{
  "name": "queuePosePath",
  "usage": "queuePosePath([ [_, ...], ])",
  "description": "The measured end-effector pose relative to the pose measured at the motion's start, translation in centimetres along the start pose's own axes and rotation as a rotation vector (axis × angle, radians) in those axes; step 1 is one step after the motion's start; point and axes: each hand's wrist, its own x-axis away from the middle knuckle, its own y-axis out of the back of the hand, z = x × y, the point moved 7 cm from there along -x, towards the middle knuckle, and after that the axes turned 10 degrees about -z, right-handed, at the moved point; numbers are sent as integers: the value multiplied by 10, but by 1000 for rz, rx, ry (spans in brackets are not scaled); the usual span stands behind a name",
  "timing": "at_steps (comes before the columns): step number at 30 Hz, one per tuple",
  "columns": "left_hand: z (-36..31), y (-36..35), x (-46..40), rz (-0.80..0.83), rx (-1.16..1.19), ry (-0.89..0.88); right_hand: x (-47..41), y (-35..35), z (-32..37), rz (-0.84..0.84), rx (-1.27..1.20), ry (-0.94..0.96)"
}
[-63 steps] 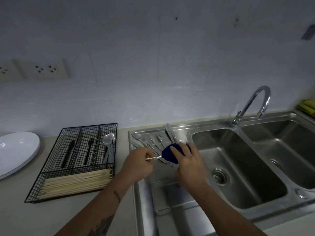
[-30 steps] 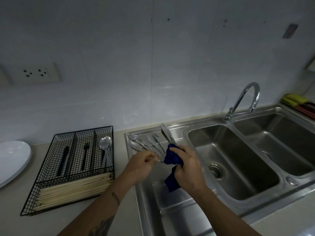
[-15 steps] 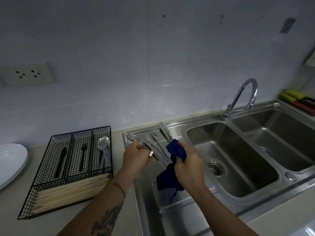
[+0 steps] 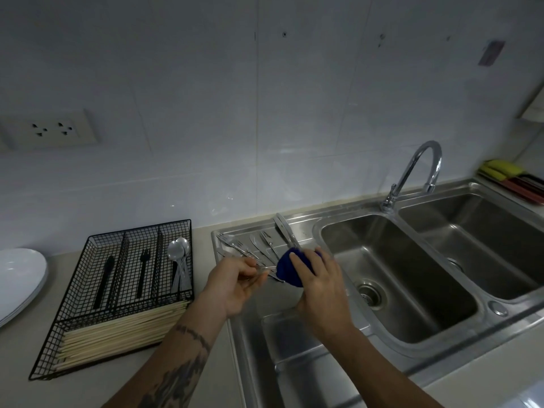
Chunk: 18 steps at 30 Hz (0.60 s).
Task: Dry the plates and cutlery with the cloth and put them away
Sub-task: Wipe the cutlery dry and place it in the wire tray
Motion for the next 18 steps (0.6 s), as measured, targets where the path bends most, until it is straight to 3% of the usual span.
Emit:
queuePosePath([
  [8,0,-14,12,145,-3,16,-16,15,-7,-47,-69,12],
  [10,-4,-13,9,155,-208,-129,-18,17,-12,-64,-58,-11],
  [14,-33,-16,15,25,-891,-741,-20,16,-14,-65,-16,-32],
  [16,-35,-24,22,-8,-958,-888,-21,16,-13,-74,13,-51],
  [18,-34,-28,24,-51,-952,-924,-21,16,-5,-81,37,-52],
])
